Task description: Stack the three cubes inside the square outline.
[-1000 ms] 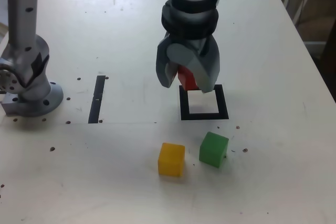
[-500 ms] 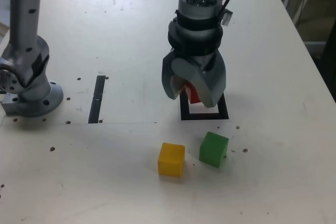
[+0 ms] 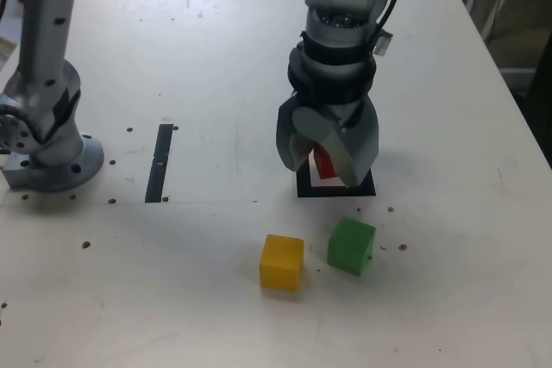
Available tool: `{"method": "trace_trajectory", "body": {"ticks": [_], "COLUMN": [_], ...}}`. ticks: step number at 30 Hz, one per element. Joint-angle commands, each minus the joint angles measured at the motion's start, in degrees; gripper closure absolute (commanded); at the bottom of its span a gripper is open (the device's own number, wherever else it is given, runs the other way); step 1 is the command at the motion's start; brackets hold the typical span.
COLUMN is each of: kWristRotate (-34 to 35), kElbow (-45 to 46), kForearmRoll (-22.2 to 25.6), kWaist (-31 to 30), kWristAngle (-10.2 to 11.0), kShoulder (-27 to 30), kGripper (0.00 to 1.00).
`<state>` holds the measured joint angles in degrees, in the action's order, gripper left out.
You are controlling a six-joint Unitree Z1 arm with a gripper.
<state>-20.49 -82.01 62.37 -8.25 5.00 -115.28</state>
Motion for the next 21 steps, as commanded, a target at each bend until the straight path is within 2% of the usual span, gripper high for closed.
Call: {"method": "trace_trajectory", "body": {"ticks": [1,5,10,21], "kWristRotate": [-0.49,-0.93,-1.16,-2.51], "kElbow": [-0.16,-0.22,-0.29,-0.02], "kForearmRoll": [0.02,-0.08,-0.24,-0.27], "kWaist": [0.54,1.05,1.13,1.31], "kWristAngle": [0.47,1.02,0.60,0.38], "kShoulder": [-0.71,-1.35,-1.54,-2.12], "kGripper": [0.40,0.39,0.39,0.25]}}
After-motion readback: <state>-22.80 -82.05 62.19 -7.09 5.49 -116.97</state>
